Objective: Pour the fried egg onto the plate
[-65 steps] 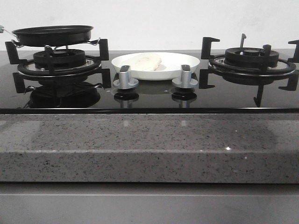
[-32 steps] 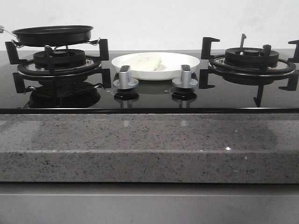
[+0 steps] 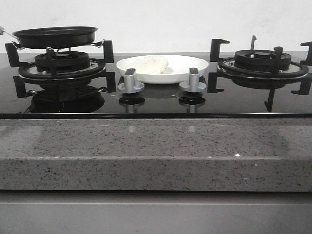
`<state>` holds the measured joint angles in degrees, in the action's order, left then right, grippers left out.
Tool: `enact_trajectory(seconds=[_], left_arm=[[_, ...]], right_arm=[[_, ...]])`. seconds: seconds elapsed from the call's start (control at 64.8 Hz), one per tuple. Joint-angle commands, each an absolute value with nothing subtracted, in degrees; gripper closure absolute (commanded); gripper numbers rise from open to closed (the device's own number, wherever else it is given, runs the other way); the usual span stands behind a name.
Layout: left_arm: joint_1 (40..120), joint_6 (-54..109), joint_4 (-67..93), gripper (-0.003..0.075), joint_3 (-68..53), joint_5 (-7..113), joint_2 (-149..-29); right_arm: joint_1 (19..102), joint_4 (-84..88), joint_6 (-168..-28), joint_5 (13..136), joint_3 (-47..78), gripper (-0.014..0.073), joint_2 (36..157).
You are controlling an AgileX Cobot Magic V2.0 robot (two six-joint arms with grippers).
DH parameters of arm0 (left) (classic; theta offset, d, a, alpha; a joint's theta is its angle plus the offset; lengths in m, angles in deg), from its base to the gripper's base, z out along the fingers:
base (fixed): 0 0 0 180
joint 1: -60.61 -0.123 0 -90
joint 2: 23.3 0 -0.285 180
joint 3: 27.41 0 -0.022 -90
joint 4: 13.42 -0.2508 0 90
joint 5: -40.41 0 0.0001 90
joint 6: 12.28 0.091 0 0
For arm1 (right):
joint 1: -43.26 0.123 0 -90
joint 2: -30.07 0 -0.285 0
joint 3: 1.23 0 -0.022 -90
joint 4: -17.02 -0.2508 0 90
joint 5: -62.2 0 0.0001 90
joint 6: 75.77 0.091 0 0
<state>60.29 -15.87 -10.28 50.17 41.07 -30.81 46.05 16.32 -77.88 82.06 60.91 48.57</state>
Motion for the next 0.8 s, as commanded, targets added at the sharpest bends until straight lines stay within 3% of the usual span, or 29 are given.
enact_trajectory(seconds=[0.0, 0.278, 0.788], left_arm=[[60.77, -15.84, -9.88, 0.0739, 50.45, 36.45, -29.66], [60.77, -15.84, -9.88, 0.0739, 50.45, 36.45, -29.66], [60.77, -15.84, -9.88, 0.0739, 50.45, 36.45, -29.75]], right_arm=[[44.15, 14.71, -78.37, 72.05, 64.96, 0.0662, 45.01], [42.89, 14.60, -78.37, 61.41, 77.41, 0.0662, 36.05], [37.78, 14.60, -78.37, 61.67, 77.24, 0.0662, 36.12]])
